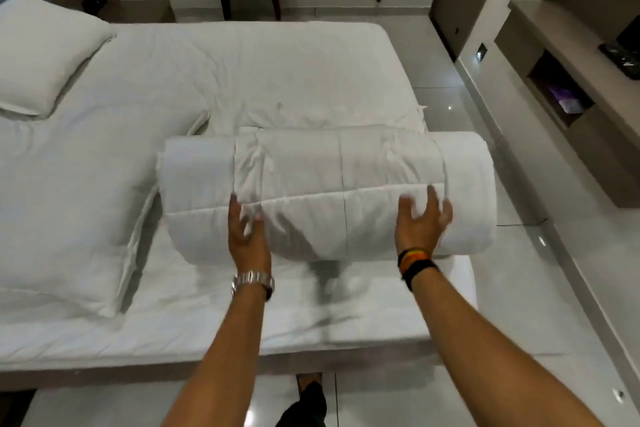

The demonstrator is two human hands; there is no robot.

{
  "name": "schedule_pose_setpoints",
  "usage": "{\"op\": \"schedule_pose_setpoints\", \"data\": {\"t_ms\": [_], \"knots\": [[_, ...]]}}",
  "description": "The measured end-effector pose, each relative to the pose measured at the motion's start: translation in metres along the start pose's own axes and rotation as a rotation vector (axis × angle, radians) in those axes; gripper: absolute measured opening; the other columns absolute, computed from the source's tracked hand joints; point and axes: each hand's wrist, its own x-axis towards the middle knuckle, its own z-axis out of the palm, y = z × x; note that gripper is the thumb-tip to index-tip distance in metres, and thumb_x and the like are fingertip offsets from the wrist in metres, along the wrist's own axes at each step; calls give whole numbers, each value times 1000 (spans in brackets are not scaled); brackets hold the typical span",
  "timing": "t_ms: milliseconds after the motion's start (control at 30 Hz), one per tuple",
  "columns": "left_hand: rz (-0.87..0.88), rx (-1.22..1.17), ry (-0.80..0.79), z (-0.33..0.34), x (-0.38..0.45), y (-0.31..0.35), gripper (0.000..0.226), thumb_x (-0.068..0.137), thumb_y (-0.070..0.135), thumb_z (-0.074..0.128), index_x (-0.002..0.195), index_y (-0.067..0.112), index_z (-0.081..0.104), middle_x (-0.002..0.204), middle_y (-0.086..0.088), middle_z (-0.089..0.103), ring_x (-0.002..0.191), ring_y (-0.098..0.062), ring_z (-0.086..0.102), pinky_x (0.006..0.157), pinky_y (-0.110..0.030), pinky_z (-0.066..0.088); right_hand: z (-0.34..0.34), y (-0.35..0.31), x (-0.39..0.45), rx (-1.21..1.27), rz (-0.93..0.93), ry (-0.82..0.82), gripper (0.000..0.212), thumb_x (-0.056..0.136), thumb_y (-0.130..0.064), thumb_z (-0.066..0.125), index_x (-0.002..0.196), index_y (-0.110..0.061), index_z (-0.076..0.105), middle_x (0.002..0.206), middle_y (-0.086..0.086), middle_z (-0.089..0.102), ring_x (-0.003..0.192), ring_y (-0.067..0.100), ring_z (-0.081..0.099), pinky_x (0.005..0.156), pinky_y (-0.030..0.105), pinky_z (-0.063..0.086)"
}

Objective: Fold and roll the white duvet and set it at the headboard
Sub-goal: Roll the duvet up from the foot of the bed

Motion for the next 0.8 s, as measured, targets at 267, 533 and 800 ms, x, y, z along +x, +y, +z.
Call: {"op": "schedule_pose_setpoints", "data": {"t_ms": [267,533,800], "knots": [[-400,81,74,40,78,-88,137,60,64,91,144,72,-17,170,12,9,154,-22,26,120,-58,32,112,63,54,174,569,-58,134,54,-89,78,145,-71,-19,172,7,-17,157,41,10,115,72,30],[-679,0,340,127,161,-71,168,45,53,101,150,54,-31,168,-24,8,147,-42,35,114,-61,32,194,22,152,136,704,138,143,73,-44,92,161,-35,-21,169,23,10,151,44,26,120,59,21],[-626,57,348,124,149,-79,140,73,17,93,159,47,-14,159,-14,39,133,-33,54,111,-43,38,199,60,143,157,624,144,134,76,-29,92,164,-37,-9,154,21,47,136,38,52,113,46,38]]}}
